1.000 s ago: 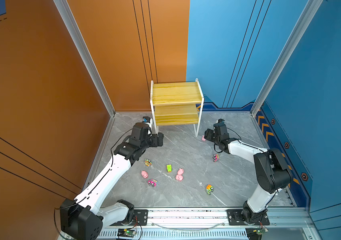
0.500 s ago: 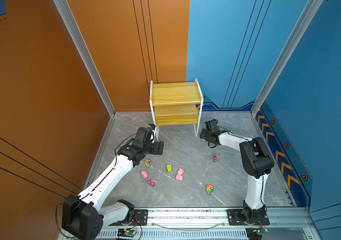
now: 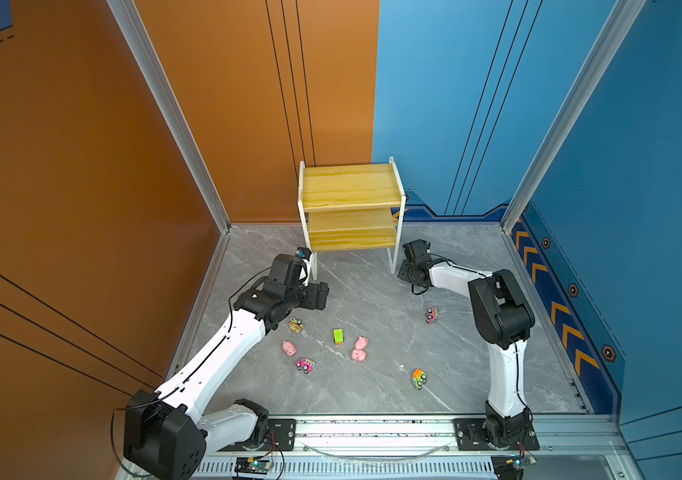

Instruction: Place and organize the plastic toys onto the shelf

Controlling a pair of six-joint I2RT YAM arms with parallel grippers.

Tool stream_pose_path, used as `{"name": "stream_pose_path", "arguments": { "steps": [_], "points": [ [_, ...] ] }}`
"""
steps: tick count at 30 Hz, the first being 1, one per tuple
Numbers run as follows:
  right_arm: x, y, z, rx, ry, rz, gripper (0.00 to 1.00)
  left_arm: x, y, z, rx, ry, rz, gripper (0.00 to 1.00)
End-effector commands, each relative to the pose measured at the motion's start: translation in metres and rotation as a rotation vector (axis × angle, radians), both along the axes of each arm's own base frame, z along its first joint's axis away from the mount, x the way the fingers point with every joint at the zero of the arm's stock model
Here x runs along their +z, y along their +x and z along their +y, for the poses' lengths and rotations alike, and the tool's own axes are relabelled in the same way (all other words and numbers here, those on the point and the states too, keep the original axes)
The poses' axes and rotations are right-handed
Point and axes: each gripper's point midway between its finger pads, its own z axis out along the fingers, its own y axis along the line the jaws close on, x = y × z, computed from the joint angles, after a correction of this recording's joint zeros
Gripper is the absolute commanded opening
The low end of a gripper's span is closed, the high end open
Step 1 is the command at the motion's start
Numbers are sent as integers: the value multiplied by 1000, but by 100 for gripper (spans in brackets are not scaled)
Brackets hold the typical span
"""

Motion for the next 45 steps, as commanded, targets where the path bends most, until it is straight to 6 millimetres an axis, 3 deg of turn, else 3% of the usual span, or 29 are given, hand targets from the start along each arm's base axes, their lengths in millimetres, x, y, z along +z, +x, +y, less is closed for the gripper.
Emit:
{"name": "stream_pose_path", "arguments": {
  "steps": [1,11,16,20,26,32,40,45],
  "points": [
    [21,-19,-7,31,-31,3,27,-1,-7,-1,-6,-28,11,92],
    [56,-101,-18,142,-68,-12,26,1,-10,-11,-35,-75,26,91],
    [59,-135,16,272,-121,3,27,-1,-10,-17,-50,-99,42,91],
    [37,-156,54,387,-134,53,29,-5,-11,-19,-56,-98,53,91],
    [9,-167,93,495,-140,124,30,-6,-13,-21,-67,-94,53,91],
    [-8,-172,113,527,-107,173,39,-16,-16,-29,-85,-68,74,91],
    [-14,-185,106,532,-175,183,61,-21,-17,-36,-99,-77,97,91],
    [-23,-198,88,546,-261,213,64,-15,-17,-37,-103,-110,97,91]
  ]
}}
